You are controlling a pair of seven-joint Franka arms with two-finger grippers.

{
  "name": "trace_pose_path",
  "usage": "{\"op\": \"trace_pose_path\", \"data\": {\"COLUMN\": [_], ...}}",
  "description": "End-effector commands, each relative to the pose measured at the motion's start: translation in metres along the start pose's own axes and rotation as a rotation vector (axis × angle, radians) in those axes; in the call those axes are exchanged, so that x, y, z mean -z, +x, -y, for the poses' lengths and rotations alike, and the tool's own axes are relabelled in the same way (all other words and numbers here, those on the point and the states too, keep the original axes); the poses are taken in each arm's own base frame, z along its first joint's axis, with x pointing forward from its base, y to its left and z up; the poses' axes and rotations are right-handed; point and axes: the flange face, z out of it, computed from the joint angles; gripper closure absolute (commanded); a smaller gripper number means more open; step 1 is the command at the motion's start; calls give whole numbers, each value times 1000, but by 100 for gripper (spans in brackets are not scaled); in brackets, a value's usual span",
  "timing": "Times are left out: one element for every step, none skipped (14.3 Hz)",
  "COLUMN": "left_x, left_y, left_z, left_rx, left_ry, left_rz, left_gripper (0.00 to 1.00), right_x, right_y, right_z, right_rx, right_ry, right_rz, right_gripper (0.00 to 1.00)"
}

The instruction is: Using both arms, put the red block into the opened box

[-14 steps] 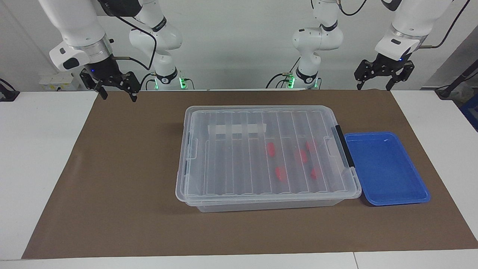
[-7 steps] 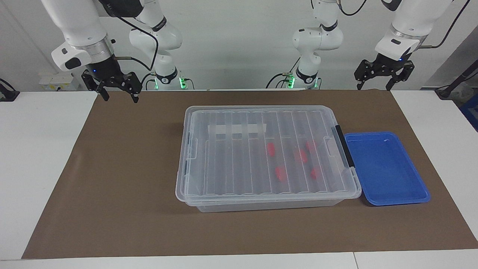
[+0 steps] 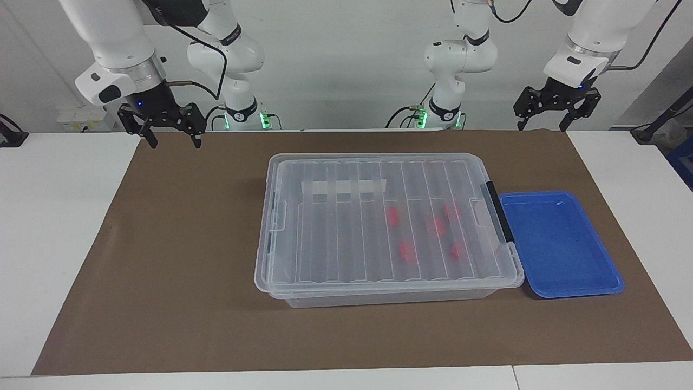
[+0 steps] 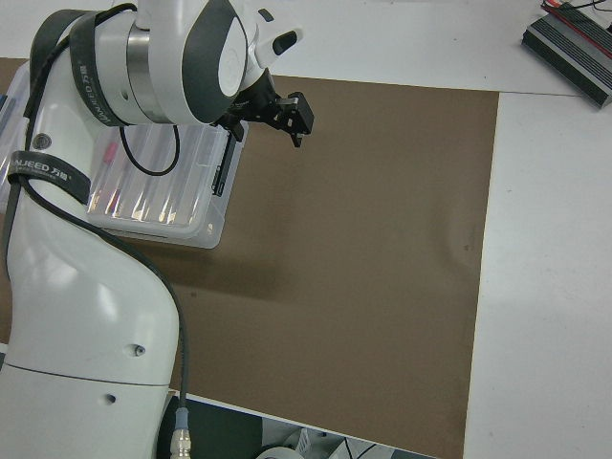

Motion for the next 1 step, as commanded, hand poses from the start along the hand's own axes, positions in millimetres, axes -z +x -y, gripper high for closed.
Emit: {"op": "trace_pose_path", "data": {"left_x": [4], "left_y": [-6], "left_z": [0], "left_rx": [2], "left_ry": [-11], "left_rz": [7], "left_gripper": [0], "right_x": [0], "right_y": [-8], "right_z": [-4], "right_rx": [1], "right_ry": [15], "right_rz": [-13], "right_gripper": [0]}}
